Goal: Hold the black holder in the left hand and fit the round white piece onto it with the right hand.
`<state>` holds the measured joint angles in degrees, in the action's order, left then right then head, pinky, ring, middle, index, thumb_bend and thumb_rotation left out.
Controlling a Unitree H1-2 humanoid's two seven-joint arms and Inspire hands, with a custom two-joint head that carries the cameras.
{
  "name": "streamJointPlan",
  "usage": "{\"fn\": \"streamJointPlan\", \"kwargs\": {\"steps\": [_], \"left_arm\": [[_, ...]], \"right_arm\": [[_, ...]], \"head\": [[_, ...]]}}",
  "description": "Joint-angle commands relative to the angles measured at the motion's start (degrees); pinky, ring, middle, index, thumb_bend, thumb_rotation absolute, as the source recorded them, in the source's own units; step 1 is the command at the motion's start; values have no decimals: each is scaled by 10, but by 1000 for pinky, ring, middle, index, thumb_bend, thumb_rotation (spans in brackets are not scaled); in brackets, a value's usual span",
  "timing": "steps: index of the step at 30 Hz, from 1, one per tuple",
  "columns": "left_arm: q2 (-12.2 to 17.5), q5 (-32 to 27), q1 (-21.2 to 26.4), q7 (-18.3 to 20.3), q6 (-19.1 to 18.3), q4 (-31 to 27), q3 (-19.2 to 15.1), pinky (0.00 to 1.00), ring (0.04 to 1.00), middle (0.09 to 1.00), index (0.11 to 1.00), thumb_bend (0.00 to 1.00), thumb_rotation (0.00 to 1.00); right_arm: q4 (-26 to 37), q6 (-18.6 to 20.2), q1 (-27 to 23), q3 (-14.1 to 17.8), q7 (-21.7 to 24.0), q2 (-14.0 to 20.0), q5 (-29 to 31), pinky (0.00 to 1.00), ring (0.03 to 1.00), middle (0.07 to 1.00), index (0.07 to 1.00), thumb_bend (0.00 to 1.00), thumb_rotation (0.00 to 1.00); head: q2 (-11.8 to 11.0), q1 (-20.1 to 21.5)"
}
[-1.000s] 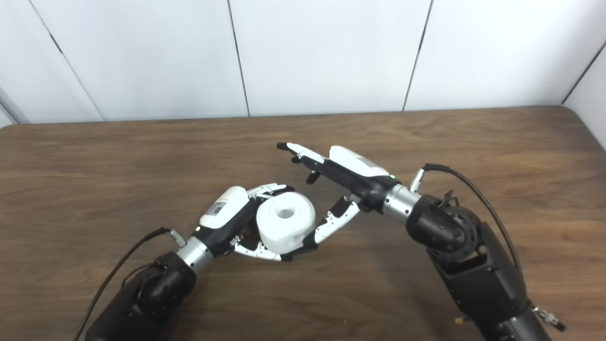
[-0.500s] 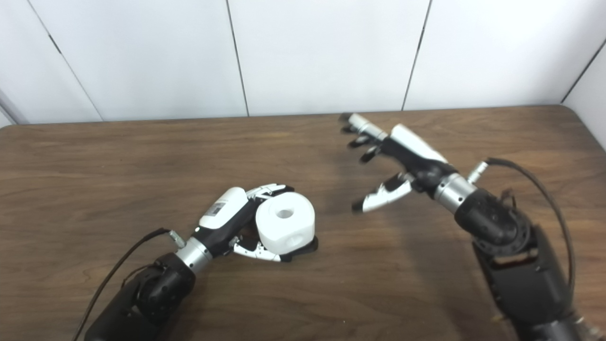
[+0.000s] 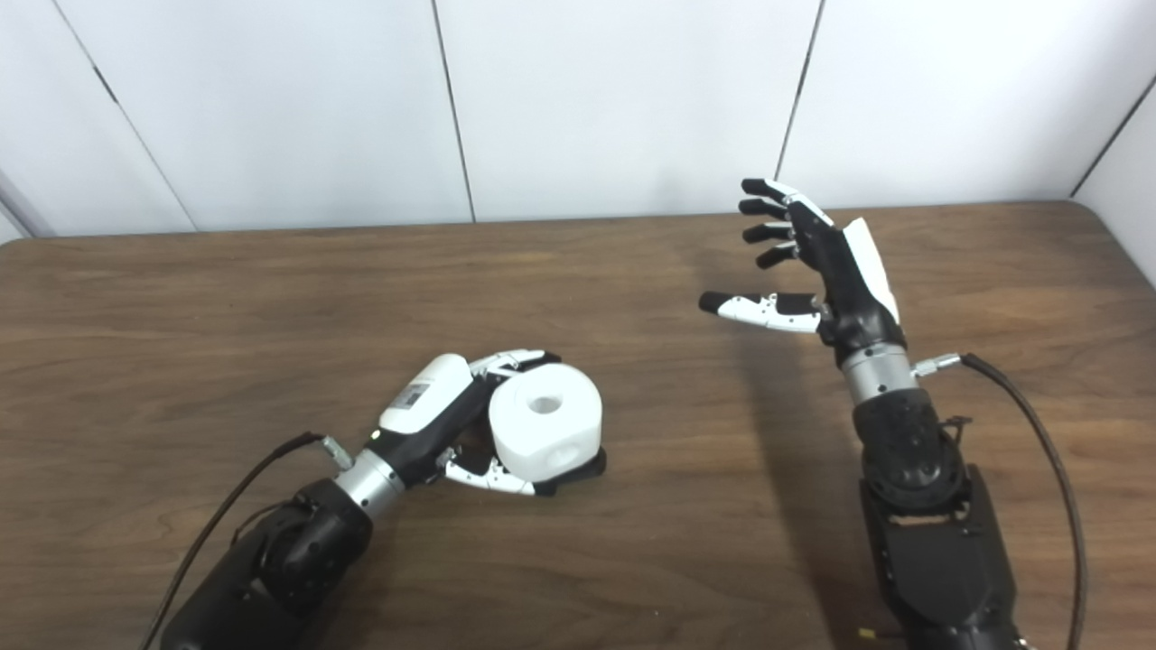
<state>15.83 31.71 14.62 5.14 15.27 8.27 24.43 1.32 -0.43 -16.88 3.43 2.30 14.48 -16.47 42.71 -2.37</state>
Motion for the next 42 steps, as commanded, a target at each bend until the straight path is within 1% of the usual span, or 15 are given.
{"fn": "streamJointPlan", "kwargs": {"steps": [1, 2, 4, 7, 10, 13, 19, 22, 29, 32, 35, 37, 39, 41, 42], "left_arm": [[16, 8, -23, 50, -45, 17, 8, 832, 900, 908, 570, 698, 126], [16, 10, -24, 54, -53, 13, 8, 827, 906, 930, 661, 831, 192], [16, 18, -25, 65, -81, -2, 6, 822, 926, 975, 831, 961, 277], [16, 22, -30, 64, -105, -19, -3, 824, 941, 997, 967, 996, 336], [13, 11, -35, 50, -110, -25, -22, 849, 958, 1000, 997, 1000, 359], [10, 9, -37, 40, -110, -31, -40, 865, 966, 1000, 1000, 1000, 340], [15, 37, -34, 46, -131, -34, -55, 816, 943, 996, 1000, 915, 169], [17, 47, -33, 51, -138, -36, -56, 795, 934, 991, 996, 914, 105], [20, 54, -31, 55, -144, -34, -55, 806, 934, 990, 963, 906, 122], [16, 29, -34, 44, -130, -31, -68, 774, 920, 976, 956, 894, 106], [3, -26, -45, 12, -92, -27, -100, 734, 896, 941, 930, 734, 14], [-10, -49, -52, -11, -77, -27, -120, 689, 840, 884, 879, 641, 2], [-40, -104, -63, -38, -63, -29, -155, 600, 738, 782, 786, 541, 0], [-77, -157, -75, -56, -79, -50, -193, 528, 655, 714, 723, 418, 0], [-92, -174, -80, -62, -91, -63, -208, 526, 629, 695, 701, 368, 0]], "right_arm": [[16, -21, -15, 0, -9, 4, 7, 553, 690, 793, 833, 697, 132], [17, -21, -14, -1, -8, 3, 8, 545, 682, 793, 834, 714, 122], [20, -22, -11, -7, -4, 5, 8, 537, 679, 800, 839, 744, 129], [28, -19, -6, -15, 1, 4, 9, 550, 686, 802, 841, 765, 137], [33, -16, -3, -20, 2, 3, 11, 560, 693, 802, 839, 774, 136], [36, -13, 0, -24, 3, 3, 12, 566, 695, 804, 841, 768, 134], [38, -19, 5, -30, 2, 3, 11, 564, 694, 809, 841, 765, 135], [42, -20, 7, -32, 1, 2, 13, 558, 688, 812, 839, 763, 118], [43, -23, 8, -32, 4, 5, 18, 571, 696, 820, 843, 756, 74], [41, -27, 8, -32, 4, 5, 23, 566, 690, 819, 838, 761, 73], [46, -23, 10, -35, 4, 0, 26, 546, 678, 810, 827, 730, 68], [50, -22, 12, -36, 3, -4, 26, 537, 661, 782, 806, 695, 34], [53, -29, 17, -38, -5, -13, 23, 517, 636, 733, 759, 642, 10], [52, -40, 24, -41, -14, -23, 19, 495, 617, 707, 724, 594, 1], [51, -43, 27, -41, -19, -27, 16, 488, 611, 700, 711, 576, 0]], "head": [[0, -1], [0, -1], [0, -1], [-2, -2], [-4, -3], [-3, -4], [-5, -4], [-5, -3], [-10, -3], [-13, -5], [-19, -4], [-21, -4], [-26, -2], [-28, 0], [-28, 0]]}}
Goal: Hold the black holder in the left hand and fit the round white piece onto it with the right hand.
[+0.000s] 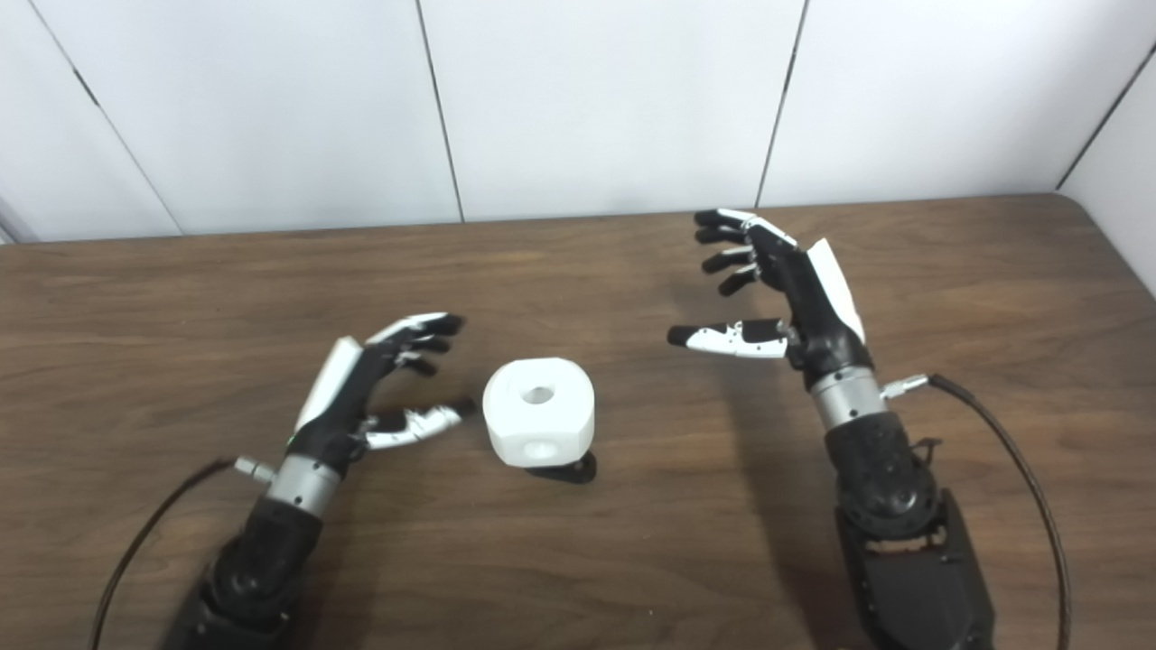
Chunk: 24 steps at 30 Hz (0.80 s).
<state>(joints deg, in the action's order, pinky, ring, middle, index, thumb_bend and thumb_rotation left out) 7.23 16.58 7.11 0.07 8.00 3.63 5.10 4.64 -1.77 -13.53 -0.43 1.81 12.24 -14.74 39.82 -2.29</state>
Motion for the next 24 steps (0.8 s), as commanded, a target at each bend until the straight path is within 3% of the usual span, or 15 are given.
{"fn": "streamJointPlan", "kwargs": {"steps": [1, 5, 6, 10, 12, 18, 24], "left_arm": [[-19, -42, -8, -16, -32, -30, -29, 516, 609, 685, 686, 327, 0], [-40, -89, -9, -19, -28, -54, -62, 451, 565, 668, 665, 259, 0], [-34, -94, -7, -12, -15, -52, -63, 457, 575, 670, 675, 306, 0], [-8, -108, 2, 15, 33, -41, -53, 515, 640, 711, 701, 543, 234], [-3, -115, 7, 21, 49, -32, -49, 537, 651, 725, 707, 614, 245], [3, -123, 22, 28, 90, -4, -44, 535, 651, 728, 707, 603, 218], [13, -132, 34, 46, 137, 27, -35, 577, 704, 750, 739, 622, 266]], "right_arm": [[17, -33, -3, -2, -18, -11, -2, 483, 608, 698, 703, 564, 0], [9, -51, 6, 4, -40, -29, -6, 495, 620, 696, 682, 538, 0], [6, -55, 8, 6, -46, -32, -8, 507, 630, 694, 681, 527, 19], [0, -62, 13, 7, -58, -39, -9, 532, 647, 696, 689, 515, 95], [-4, -66, 14, 5, -60, -38, -10, 527, 642, 699, 699, 511, 137], [-17, -76, 18, 1, -64, -36, -18, 525, 646, 714, 730, 466, 320], [-32, -85, 21, 2, -70, -42, -16, 549, 664, 725, 745, 455, 357]], "head": [[0, 0], [-4, 0], [-5, 0], [-9, 3], [-9, 3], [-23, 7], [-41, 10]]}}
